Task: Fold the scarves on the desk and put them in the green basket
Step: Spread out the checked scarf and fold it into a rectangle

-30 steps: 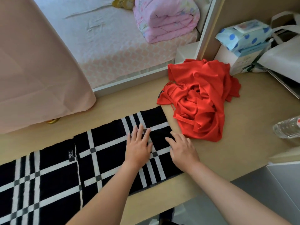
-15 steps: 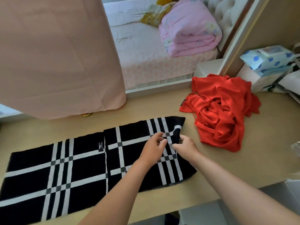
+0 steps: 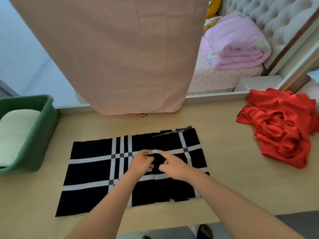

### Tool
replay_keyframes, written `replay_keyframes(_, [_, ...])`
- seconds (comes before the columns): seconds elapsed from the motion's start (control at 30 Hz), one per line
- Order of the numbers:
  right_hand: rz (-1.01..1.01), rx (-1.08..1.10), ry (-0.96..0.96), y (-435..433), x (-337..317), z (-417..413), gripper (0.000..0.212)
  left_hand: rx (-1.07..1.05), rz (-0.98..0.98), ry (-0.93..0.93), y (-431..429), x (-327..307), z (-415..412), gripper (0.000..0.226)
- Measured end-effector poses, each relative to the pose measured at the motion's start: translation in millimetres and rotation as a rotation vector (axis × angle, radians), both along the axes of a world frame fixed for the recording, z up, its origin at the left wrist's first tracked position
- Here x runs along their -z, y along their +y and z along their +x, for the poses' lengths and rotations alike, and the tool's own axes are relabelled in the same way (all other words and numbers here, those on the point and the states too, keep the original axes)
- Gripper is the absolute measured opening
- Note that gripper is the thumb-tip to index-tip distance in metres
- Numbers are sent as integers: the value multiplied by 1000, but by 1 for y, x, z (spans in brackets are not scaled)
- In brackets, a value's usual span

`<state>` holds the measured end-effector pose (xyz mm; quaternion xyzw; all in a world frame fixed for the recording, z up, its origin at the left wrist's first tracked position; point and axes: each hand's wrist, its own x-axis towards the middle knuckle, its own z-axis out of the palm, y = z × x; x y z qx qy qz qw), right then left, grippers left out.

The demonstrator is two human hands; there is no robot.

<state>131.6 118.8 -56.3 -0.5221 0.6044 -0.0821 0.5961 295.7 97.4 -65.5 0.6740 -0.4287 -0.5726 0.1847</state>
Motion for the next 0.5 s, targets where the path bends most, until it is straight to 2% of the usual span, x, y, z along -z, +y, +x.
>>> replay_keyframes(0.1, [-130, 75, 180, 12, 21, 7, 55, 134, -11, -96, 7, 22, 32, 57])
replay_keyframes(0.2, [-256, 34, 424, 23, 33, 0, 49, 225, -101, -188, 5, 29, 34, 59])
replay_keyframes(0.33, [-310, 50, 451, 39, 32, -2, 50, 198, -195, -220, -8, 23, 8, 63])
replay_keyframes(0.43, [-362, -113, 542, 50, 37, 1, 50, 82, -154, -188, -24, 25, -12, 68])
replay_keyframes(0.5, [-384, -197, 621, 53, 42, 3, 51, 32, -110, -225, -36, 32, -17, 62])
